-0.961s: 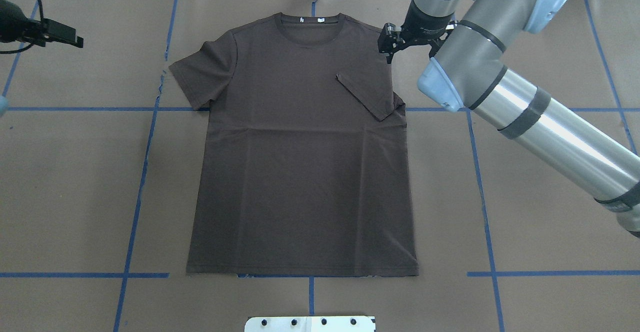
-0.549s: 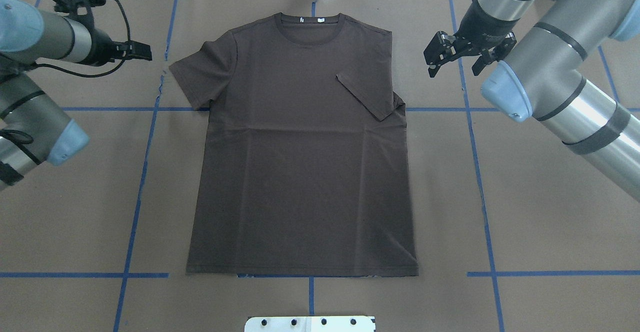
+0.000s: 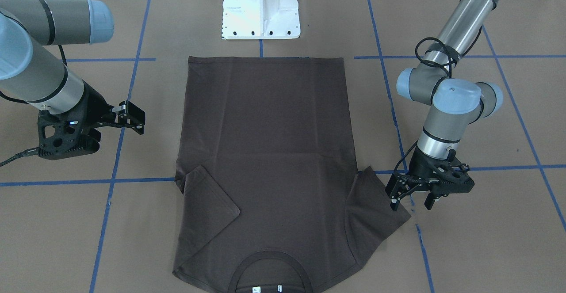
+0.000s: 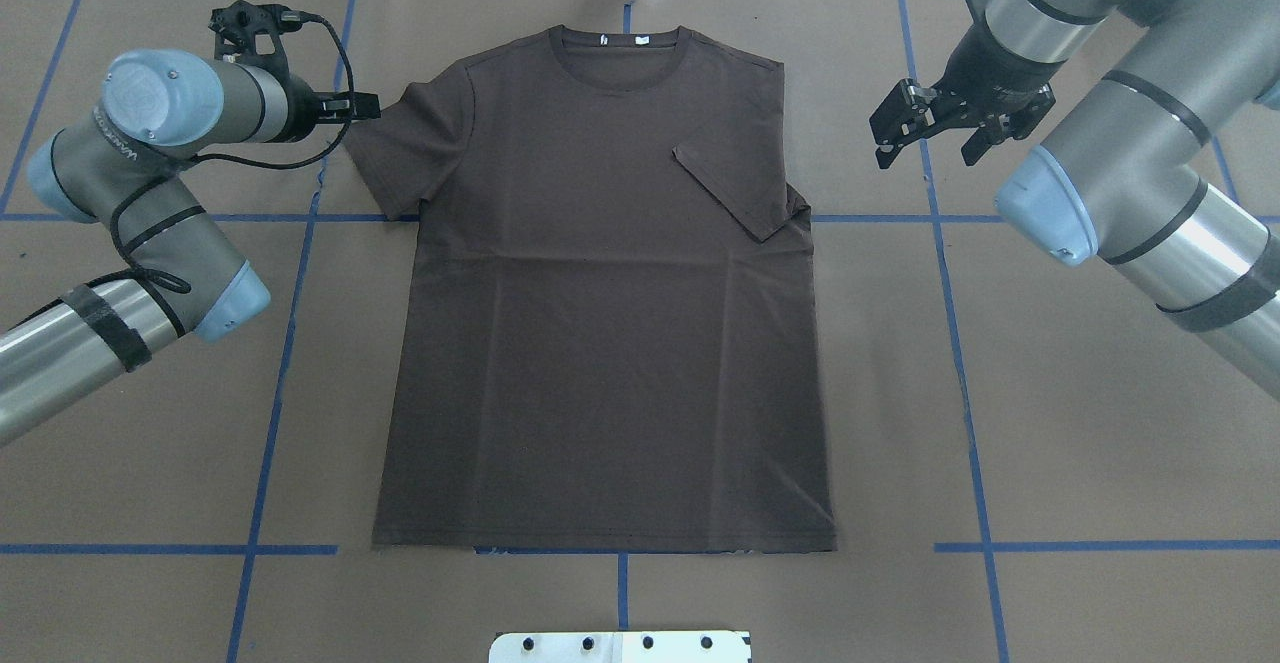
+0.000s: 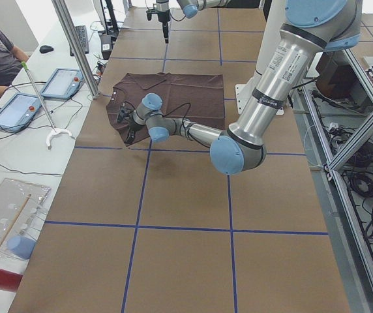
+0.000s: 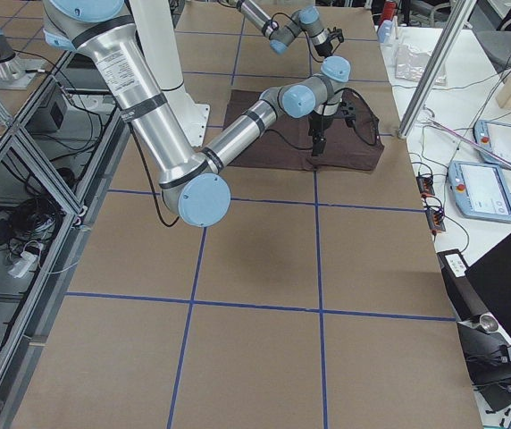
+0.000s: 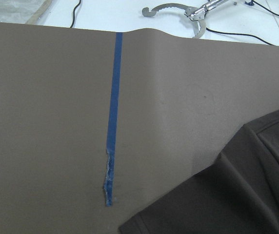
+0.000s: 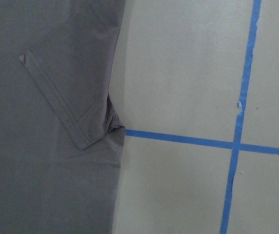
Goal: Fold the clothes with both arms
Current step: 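Raise the right gripper away while the left gripper moves to the other sleeve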
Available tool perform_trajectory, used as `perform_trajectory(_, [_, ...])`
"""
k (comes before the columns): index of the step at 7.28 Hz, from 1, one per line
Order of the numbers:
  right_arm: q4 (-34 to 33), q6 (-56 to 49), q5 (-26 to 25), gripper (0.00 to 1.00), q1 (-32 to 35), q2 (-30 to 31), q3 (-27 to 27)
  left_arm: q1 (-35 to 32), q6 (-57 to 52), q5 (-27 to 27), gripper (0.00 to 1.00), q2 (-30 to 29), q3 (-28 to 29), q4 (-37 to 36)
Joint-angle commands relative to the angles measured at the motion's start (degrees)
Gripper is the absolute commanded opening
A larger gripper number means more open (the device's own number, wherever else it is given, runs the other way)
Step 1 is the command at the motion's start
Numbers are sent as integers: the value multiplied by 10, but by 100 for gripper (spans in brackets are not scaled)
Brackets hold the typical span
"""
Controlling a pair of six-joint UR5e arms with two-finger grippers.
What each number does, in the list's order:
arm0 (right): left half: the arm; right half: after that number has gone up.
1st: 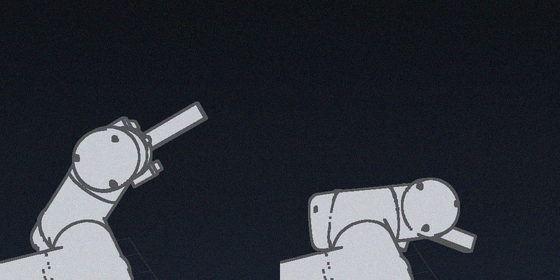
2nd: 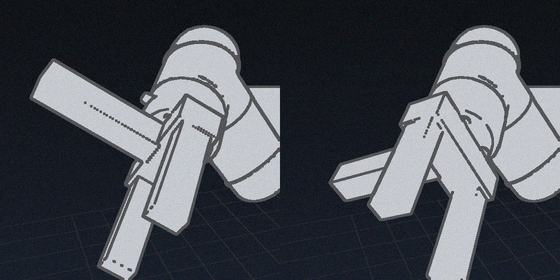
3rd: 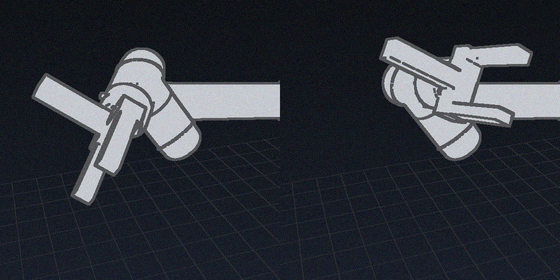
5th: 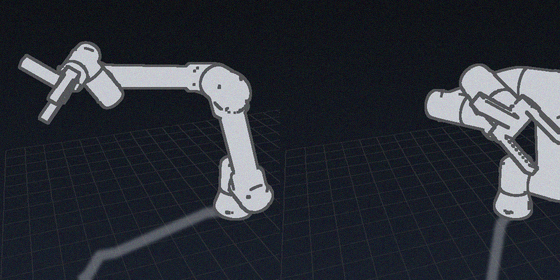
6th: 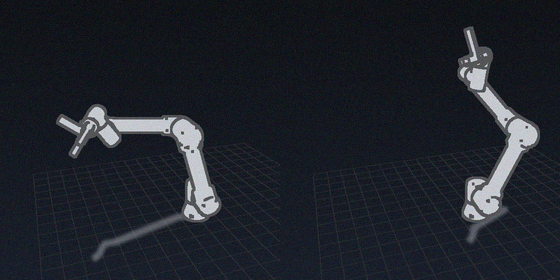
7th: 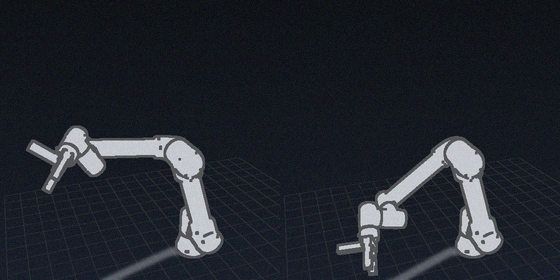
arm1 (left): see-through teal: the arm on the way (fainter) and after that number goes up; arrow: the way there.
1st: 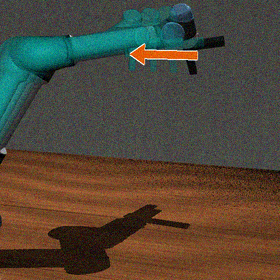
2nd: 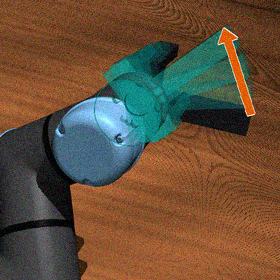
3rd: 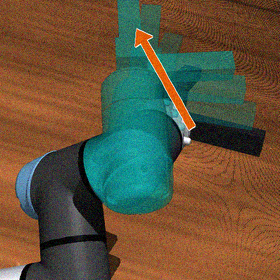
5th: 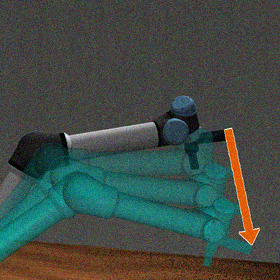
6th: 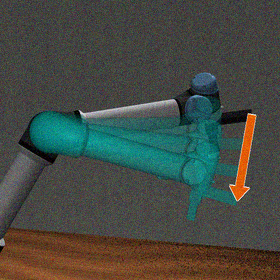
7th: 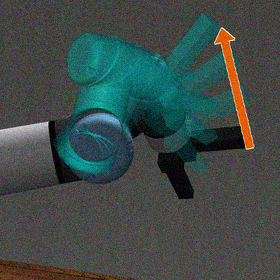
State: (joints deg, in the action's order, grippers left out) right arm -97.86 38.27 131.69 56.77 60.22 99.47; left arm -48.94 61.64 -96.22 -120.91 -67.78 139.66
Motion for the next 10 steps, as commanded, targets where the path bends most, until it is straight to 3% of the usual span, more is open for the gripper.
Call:
perform_trajectory(1, [10, 1, 2, 100, -1, 1, 0, 9, 1, 11, 97, -27, 49, 10])
perform_trajectory(8, [10, 20, 2, 100, -3, -4, -1, 18, -6, 30, 89, -29, 72, 11])
perform_trajectory(10, [10, 27, 2, 100, -3, -4, -1, 18, -6, 30, 81, -30, 71, 11])
